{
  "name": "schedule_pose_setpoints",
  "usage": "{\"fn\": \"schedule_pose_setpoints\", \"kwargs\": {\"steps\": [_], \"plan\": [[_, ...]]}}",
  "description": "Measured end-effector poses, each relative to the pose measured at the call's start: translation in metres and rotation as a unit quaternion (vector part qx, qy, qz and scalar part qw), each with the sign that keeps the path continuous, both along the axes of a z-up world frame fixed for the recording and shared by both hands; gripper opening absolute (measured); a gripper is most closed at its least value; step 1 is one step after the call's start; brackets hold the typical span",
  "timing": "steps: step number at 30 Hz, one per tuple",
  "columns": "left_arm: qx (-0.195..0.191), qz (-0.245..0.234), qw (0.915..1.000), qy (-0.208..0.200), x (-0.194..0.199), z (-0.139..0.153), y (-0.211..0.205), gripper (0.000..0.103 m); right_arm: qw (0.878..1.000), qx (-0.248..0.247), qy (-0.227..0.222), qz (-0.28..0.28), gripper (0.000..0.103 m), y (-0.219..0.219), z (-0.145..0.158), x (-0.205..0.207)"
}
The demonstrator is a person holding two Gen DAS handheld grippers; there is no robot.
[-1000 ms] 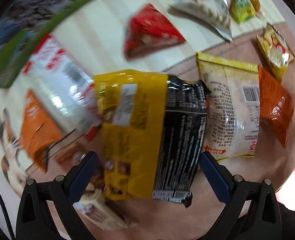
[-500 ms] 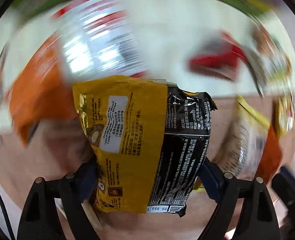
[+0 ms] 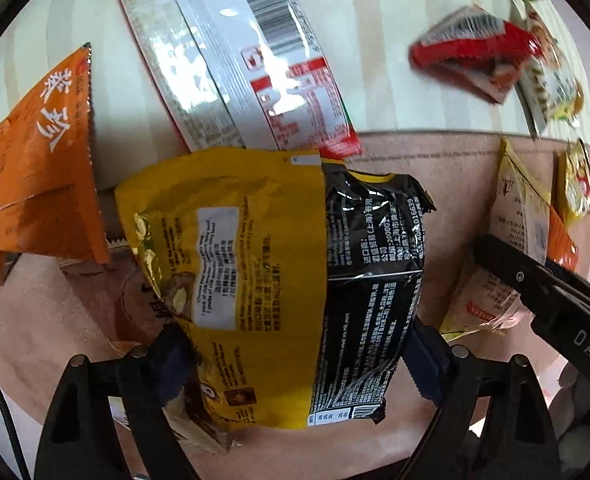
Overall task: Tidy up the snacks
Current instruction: 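Grasp the yellow-black bag with the left tool while the right tool grasps the cream wafer bag, then carry both bags into the cardboard box and open both tools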
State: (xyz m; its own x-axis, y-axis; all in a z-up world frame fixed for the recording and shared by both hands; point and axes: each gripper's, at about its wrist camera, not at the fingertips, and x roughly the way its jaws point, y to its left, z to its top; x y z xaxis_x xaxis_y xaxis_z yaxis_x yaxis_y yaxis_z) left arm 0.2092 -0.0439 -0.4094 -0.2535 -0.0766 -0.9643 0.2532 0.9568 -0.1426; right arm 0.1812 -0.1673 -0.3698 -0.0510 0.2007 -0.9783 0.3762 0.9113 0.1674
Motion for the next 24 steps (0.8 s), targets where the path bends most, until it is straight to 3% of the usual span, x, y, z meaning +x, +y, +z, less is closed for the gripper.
{"fn": "schedule_pose_setpoints", "kwargs": {"steps": [8, 11, 12, 19, 24], "plan": [[-0.007, -0.051, 0.9981, 0.035, -0.02, -0.031, -0.009, 0.09, 0.998, 0.02, 0.034, 0.049, 0.055, 0.01, 0.002, -0.032], [0.001, -0.076, 0.9964, 0.036, -0.011, -0.064, -0.019, 0.094, 0.998, 0.029, 0.032, 0.041, 0.064, 0.008, 0.001, -0.037], [0.005, -0.08, 0.9962, 0.035, -0.005, -0.062, -0.025, 0.094, 0.998, 0.035, 0.033, 0.034, 0.067, 0.006, 0.0, -0.036], [0.012, -0.052, 0.9986, 0.0, -0.005, -0.068, -0.039, 0.086, 0.998, 0.01, 0.042, 0.038, 0.069, 0.006, -0.01, -0.032], [0.011, -0.047, 0.9988, -0.01, -0.016, -0.075, -0.049, 0.086, 0.998, -0.011, 0.042, 0.045, 0.059, 0.015, -0.018, -0.043]]}}
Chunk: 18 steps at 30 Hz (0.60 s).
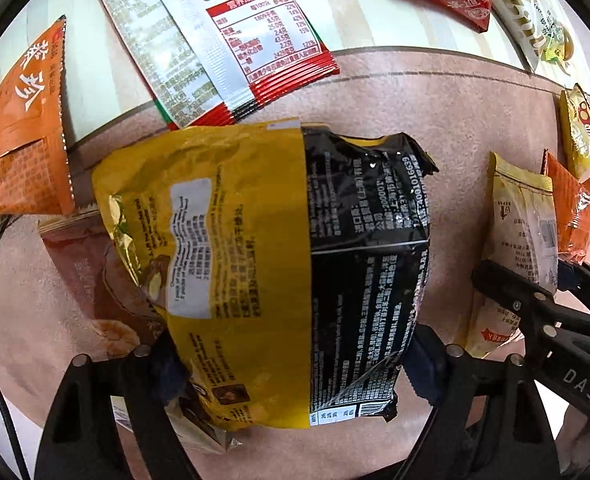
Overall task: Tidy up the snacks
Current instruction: 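Carry both bags into the cardboard box and open both tools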
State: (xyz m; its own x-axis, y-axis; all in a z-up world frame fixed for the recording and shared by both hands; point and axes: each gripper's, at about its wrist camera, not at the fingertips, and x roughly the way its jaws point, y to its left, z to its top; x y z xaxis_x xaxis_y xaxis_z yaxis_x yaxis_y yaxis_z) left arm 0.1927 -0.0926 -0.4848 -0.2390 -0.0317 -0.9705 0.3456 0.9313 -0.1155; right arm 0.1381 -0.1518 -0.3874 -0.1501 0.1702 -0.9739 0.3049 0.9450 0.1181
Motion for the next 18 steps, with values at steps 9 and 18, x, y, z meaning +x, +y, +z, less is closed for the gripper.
{"fn": "schedule_pose_setpoints", "kwargs": {"steps": [9, 18], "plan": [[-0.016, 0.007, 0.9998, -0.013, -0.012, 0.008, -0.018, 0.086, 1.0, -0.027, -0.004, 0.0, 0.051, 0.04, -0.013, 0.0], [-0.036, 0.006, 0.998, -0.051, -0.023, 0.033, -0.033, 0.084, 0.999, -0.011, -0.049, -0.02, 0.039, 0.031, 0.016, -0.02]]}}
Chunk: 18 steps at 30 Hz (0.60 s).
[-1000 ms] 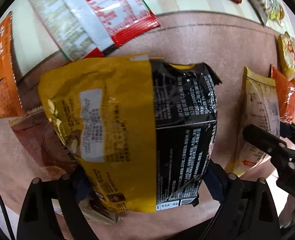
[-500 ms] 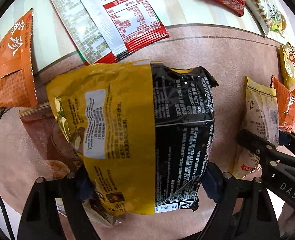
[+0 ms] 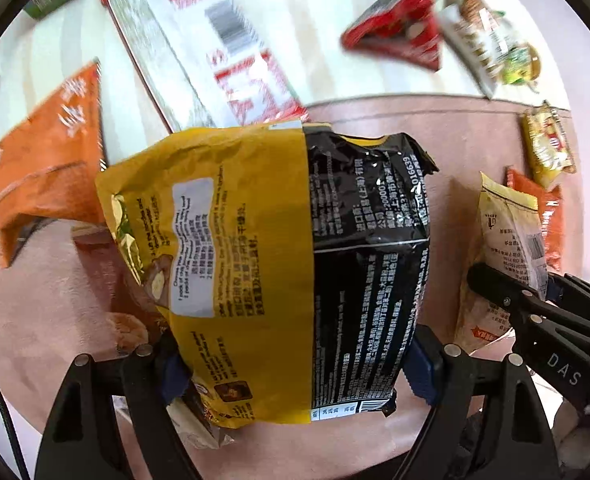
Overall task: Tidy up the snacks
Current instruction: 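Carry both bags into the cardboard box and open both tools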
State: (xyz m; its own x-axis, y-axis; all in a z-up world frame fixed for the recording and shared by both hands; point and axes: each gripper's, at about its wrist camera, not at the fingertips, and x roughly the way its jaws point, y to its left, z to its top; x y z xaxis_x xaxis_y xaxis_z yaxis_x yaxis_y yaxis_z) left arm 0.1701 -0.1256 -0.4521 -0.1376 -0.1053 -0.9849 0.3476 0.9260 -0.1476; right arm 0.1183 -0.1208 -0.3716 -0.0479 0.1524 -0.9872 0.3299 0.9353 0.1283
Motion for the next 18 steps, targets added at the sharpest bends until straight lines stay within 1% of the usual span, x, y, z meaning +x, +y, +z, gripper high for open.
{"fn": "schedule_pose_setpoints", "kwargs": {"steps": [4, 7, 10, 13, 14, 16, 18], "plan": [[-0.009, 0.003, 0.9997, -0.023, -0.005, 0.019, -0.008, 0.084, 1.0, 0.019, -0.023, -0.008, 0.039, -0.008, 0.019, -0.008], [-0.027, 0.014, 0.9988, -0.039, -0.007, 0.047, -0.001, 0.084, 0.998, 0.033, -0.052, -0.002, 0.039, -0.013, 0.043, -0.011], [-0.049, 0.029, 0.9967, -0.058, -0.005, 0.084, -0.002, 0.084, 0.995, 0.054, -0.088, 0.009, 0.039, -0.017, 0.078, -0.009], [-0.079, 0.045, 0.9917, -0.091, 0.014, 0.137, 0.005, 0.084, 0.988, 0.08, -0.13, 0.026, 0.038, -0.021, 0.12, 0.003], [-0.088, 0.048, 0.9897, -0.102, 0.031, 0.161, 0.019, 0.084, 0.985, 0.087, -0.146, 0.034, 0.038, -0.024, 0.136, 0.009], [-0.101, 0.054, 0.9864, -0.117, 0.048, 0.187, 0.014, 0.084, 0.979, 0.098, -0.175, 0.046, 0.038, -0.028, 0.165, 0.03], [-0.118, 0.064, 0.9821, -0.132, 0.072, 0.207, 0.011, 0.084, 0.971, 0.107, -0.203, 0.063, 0.039, -0.022, 0.189, 0.065]]}}
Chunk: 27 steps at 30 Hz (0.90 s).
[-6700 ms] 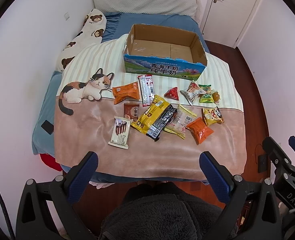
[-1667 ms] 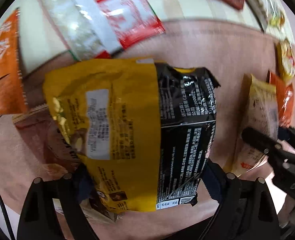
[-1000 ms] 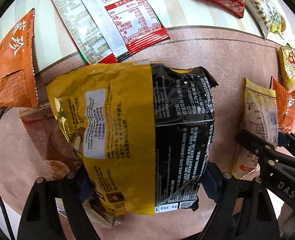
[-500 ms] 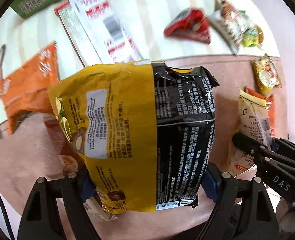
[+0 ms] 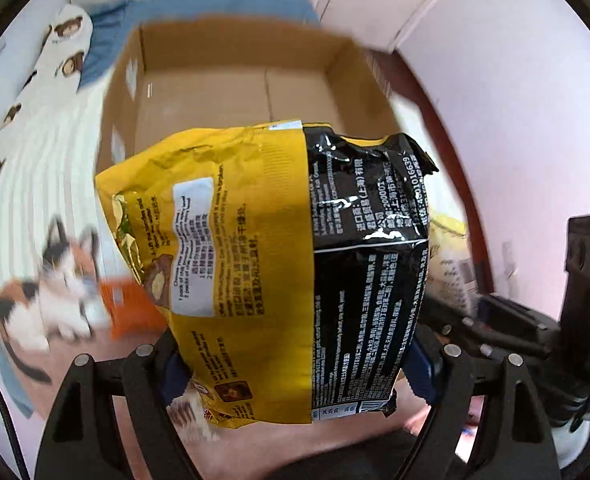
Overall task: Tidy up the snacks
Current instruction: 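Carry both bags into the cardboard box and open both tools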
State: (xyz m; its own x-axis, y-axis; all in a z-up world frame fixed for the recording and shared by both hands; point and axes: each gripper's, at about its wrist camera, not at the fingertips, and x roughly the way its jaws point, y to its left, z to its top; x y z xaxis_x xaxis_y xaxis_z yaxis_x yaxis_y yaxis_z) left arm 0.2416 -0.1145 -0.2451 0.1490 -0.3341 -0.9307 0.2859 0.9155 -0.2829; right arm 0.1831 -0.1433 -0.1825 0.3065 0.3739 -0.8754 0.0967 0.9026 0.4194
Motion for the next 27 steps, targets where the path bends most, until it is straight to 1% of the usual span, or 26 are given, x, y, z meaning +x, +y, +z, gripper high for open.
{"fn": "schedule_pose_setpoints", "kwargs": {"steps": [2, 3, 4, 5, 6, 8, 12, 13, 16, 18, 21, 23, 25, 26, 27], "plan": [[0.0, 0.011, 0.9998, -0.016, 0.036, 0.017, 0.012, 0.084, 0.999, -0.004, -0.031, 0.014, 0.038, 0.002, 0.018, 0.032], [0.004, 0.017, 0.9996, -0.024, 0.054, 0.02, 0.014, 0.084, 0.999, -0.01, -0.042, 0.021, 0.038, 0.002, 0.024, 0.047], [0.012, 0.023, 0.9992, -0.031, 0.072, 0.026, 0.025, 0.084, 0.998, -0.014, -0.051, 0.023, 0.038, 0.005, 0.03, 0.062], [0.02, 0.028, 0.9988, -0.034, 0.092, 0.031, 0.037, 0.084, 0.998, -0.019, -0.06, 0.028, 0.038, 0.007, 0.033, 0.079], [0.022, 0.029, 0.9988, -0.033, 0.107, 0.032, 0.045, 0.084, 0.998, -0.028, -0.054, 0.03, 0.038, 0.01, 0.032, 0.1], [0.029, 0.037, 0.9987, -0.019, 0.141, 0.02, 0.046, 0.084, 0.997, -0.041, -0.06, 0.036, 0.038, 0.014, 0.029, 0.141], [0.035, 0.037, 0.9985, 0.017, 0.202, -0.014, 0.046, 0.084, 0.996, -0.063, -0.053, 0.044, 0.038, 0.018, 0.008, 0.201], [0.039, 0.037, 0.9983, 0.023, 0.208, -0.022, 0.041, 0.084, 0.995, -0.07, -0.05, 0.049, 0.038, 0.019, 0.005, 0.212], [0.05, 0.032, 0.9976, 0.036, 0.241, -0.045, 0.041, 0.084, 0.994, -0.087, -0.033, 0.062, 0.038, 0.022, -0.019, 0.247], [0.055, 0.031, 0.9971, 0.044, 0.254, -0.057, 0.044, 0.084, 0.993, -0.093, -0.024, 0.068, 0.038, 0.023, -0.032, 0.264], [0.063, 0.034, 0.9959, 0.054, 0.271, -0.073, 0.047, 0.084, 0.991, -0.109, -0.017, 0.079, 0.038, 0.025, -0.051, 0.279], [0.069, 0.034, 0.9952, 0.061, 0.281, -0.084, 0.048, 0.084, 0.991, -0.108, -0.01, 0.079, 0.039, 0.024, -0.064, 0.288], [0.076, 0.032, 0.9946, 0.063, 0.289, -0.092, 0.049, 0.085, 0.992, -0.098, 0.002, 0.078, 0.042, 0.021, -0.078, 0.296], [0.085, 0.03, 0.9945, 0.055, 0.293, -0.095, 0.046, 0.085, 0.993, -0.093, 0.013, 0.073, 0.059, 0.019, -0.086, 0.301], [0.096, 0.03, 0.9938, 0.047, 0.291, -0.095, 0.044, 0.085, 0.993, -0.09, 0.017, 0.072, 0.07, 0.017, -0.09, 0.304]]}}
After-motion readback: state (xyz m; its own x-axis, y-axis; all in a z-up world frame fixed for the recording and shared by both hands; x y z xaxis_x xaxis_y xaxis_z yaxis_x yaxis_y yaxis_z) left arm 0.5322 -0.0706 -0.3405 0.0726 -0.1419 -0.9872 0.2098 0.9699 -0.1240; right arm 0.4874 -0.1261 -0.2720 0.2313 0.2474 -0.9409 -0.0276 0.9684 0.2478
